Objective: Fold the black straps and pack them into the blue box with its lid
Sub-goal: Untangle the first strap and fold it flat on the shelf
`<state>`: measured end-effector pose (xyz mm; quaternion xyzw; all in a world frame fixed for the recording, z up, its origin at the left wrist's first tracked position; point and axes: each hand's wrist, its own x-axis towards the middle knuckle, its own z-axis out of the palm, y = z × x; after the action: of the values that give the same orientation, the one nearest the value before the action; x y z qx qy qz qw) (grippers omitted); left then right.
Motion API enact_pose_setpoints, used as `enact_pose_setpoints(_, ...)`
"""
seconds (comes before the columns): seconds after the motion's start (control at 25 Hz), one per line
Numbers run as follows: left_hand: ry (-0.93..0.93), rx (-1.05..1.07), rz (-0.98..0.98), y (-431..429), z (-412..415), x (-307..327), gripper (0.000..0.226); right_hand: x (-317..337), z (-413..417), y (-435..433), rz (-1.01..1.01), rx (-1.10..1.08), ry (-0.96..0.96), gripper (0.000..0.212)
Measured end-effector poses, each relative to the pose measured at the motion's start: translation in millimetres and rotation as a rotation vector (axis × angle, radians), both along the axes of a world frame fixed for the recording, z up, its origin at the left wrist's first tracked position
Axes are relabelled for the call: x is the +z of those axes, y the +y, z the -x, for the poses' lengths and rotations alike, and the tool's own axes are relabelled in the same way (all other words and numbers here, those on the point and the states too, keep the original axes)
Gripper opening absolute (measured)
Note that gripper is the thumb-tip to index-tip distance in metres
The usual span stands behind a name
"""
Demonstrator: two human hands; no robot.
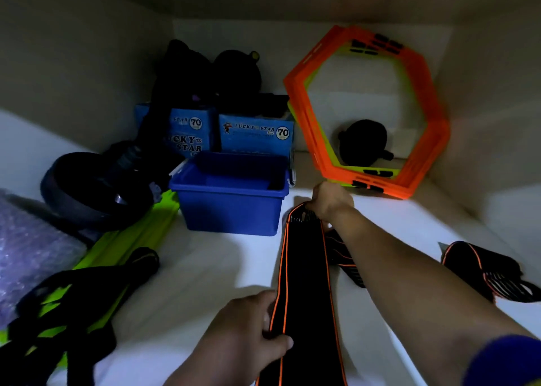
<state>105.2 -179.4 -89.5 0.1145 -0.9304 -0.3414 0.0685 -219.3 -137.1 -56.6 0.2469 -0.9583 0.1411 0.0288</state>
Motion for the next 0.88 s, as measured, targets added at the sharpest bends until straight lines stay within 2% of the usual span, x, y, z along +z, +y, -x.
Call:
enact_pose_setpoints(0.16, 0.066, 0.042, 0.111, 2, 1, -4, 0.063, 3, -9, 3, -0.039, 0.06, -0.02, 0.038)
enact_pose_setpoints(0.32, 0.158, 0.064, 0.158, 1, -7, -12, 0.073, 19, -42, 53, -0.038, 0.282, 0.058, 0.052)
enact_pose_setpoints(0.44, 0.139, -0.027, 0.236, 4, -13, -18, 0.084, -2, -70, 100, -0.201, 0.401, 0.037, 0.068)
enact_pose_setpoints(0.56, -0.034, -0.051, 0.297, 15, -12, -23, 0.109, -30, -73, 135, -0.255, 0.355, 0.05, 0.074)
enact_pose_setpoints(0.72, -0.09, -0.026, 0.343, 33, 1, -25, 0.123, -34, -46, 184, -0.329, 0.225, 0.054, 0.077)
enact_pose_setpoints(0.8, -0.086, -0.035, 0.322, 44, 11, -24, 0.122, -33, -36, 206, -0.366, 0.143, 0.049, 0.077)
enact_pose_setpoints(0.88, -0.071, -0.054, 0.27, 56, 20, -20, 0.101, -27, -40, 221, -0.368, 0.083, 0.135, 0.073)
